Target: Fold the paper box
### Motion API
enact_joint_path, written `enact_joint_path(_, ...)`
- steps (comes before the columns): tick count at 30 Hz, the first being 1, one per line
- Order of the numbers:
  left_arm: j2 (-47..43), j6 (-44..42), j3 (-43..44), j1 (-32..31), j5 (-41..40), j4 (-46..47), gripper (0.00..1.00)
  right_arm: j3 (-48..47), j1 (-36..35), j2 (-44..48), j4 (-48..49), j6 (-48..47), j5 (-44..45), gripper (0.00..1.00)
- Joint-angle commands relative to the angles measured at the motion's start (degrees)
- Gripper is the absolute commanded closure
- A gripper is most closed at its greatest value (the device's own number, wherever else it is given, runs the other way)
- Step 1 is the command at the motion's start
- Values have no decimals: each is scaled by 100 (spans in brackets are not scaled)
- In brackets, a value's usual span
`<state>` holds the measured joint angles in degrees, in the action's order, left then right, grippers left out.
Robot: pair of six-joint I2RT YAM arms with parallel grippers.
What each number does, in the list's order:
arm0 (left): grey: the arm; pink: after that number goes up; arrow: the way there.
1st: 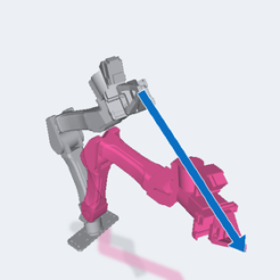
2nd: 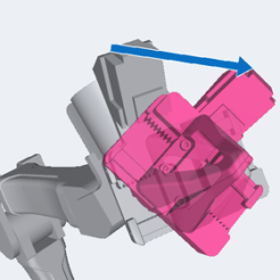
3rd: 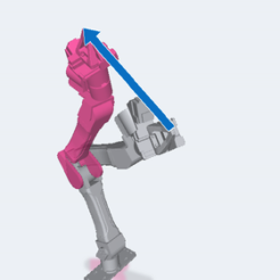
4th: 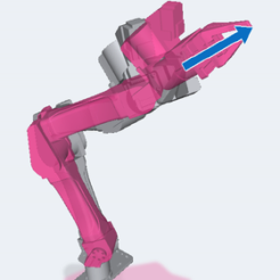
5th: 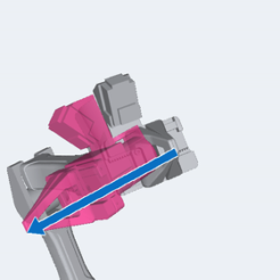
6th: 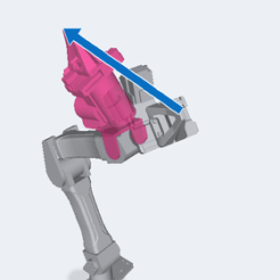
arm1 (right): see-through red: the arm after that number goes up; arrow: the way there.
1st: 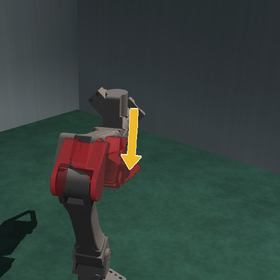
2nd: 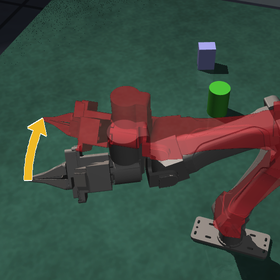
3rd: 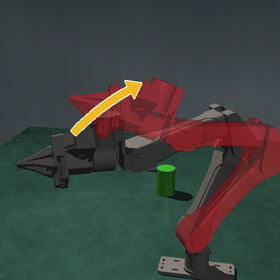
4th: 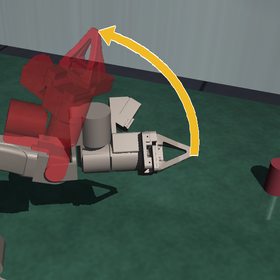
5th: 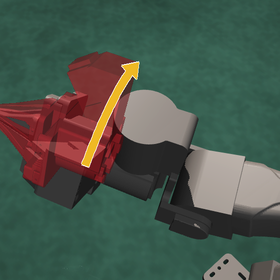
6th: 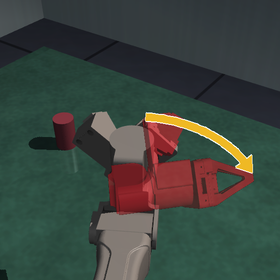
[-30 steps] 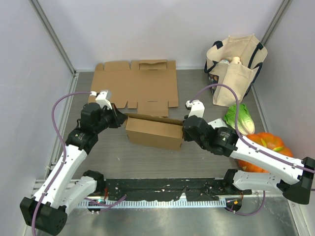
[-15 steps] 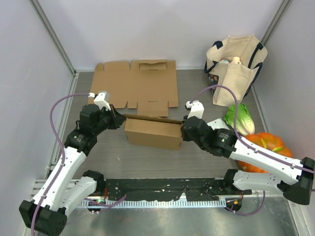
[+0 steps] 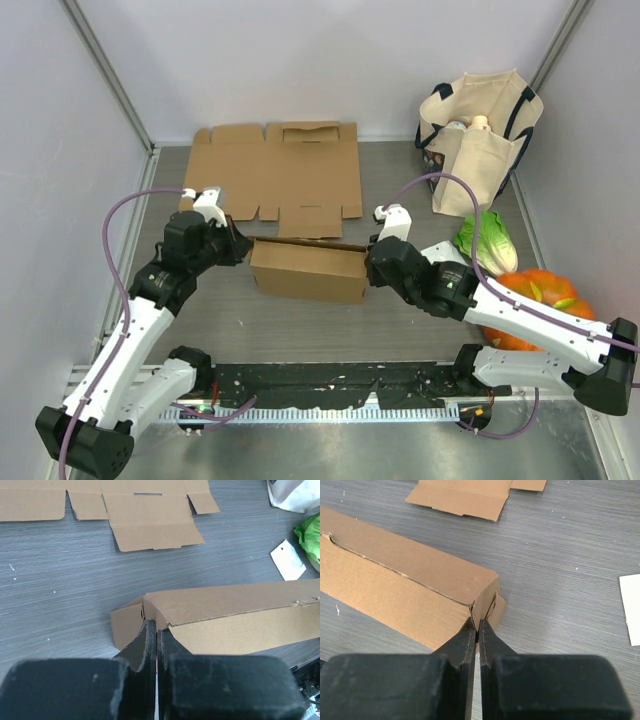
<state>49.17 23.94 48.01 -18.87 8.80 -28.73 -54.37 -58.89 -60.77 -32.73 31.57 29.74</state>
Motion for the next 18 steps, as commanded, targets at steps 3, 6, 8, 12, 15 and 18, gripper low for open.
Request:
enact_joint_path(3,242,84,-195,-310,-431,-968,100,147,-70,-181,-444,-89,-837,81)
enact_joint_path(6,260,102,-195,-319,-458,-977,100,-247,-17,-93,-506,-151,-1145,62)
enact_joint_path(8,225,110,-187,-310,-458,-968,100,-494,27,-14,-672,-82,-1198,46)
enact_joint_path(12,190,128,-195,-310,-440,-950,100,-1205,185,-66,-1286,347,-1051,14)
enact_joint_path(15,155,207,-230,-310,-396,-933,100,-1524,535,-154,-1796,1670,-707,1)
enact_joint_path(18,102,312,-283,-310,-352,-845,100,-1235,1291,91,-1159,2796,-1729,1)
